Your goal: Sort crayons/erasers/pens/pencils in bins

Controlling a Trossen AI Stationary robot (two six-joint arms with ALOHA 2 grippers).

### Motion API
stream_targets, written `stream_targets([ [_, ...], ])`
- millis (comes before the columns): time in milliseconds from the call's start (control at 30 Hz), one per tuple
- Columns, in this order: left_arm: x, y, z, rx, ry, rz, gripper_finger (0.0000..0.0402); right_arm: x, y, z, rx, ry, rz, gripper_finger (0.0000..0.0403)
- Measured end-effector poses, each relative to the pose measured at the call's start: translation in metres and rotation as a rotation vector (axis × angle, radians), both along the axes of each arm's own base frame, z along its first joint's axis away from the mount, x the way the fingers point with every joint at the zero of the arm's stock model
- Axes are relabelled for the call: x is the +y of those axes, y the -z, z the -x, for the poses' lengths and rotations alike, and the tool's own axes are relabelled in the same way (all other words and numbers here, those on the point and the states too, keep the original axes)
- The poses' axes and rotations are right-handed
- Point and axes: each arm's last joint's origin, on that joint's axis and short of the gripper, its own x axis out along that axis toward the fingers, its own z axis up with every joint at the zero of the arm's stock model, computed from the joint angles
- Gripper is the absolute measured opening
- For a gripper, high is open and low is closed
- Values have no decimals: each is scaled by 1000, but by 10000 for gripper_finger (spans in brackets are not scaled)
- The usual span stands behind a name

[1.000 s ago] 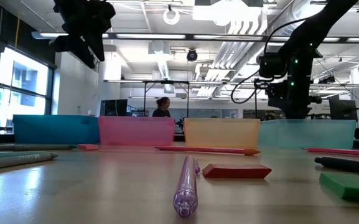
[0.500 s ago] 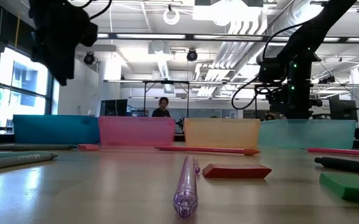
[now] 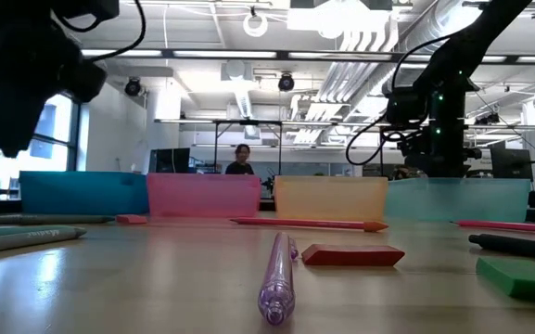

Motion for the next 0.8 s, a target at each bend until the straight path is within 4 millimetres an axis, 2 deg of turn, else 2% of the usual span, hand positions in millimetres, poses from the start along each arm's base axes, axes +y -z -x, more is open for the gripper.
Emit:
stream_targets([
  [300, -2, 14, 2, 66, -39, -18, 188, 0, 0, 0, -1, 3, -1, 98],
  [800, -5, 52, -19, 254, 47, -15, 188, 1, 0, 1, 7, 0, -10, 99],
])
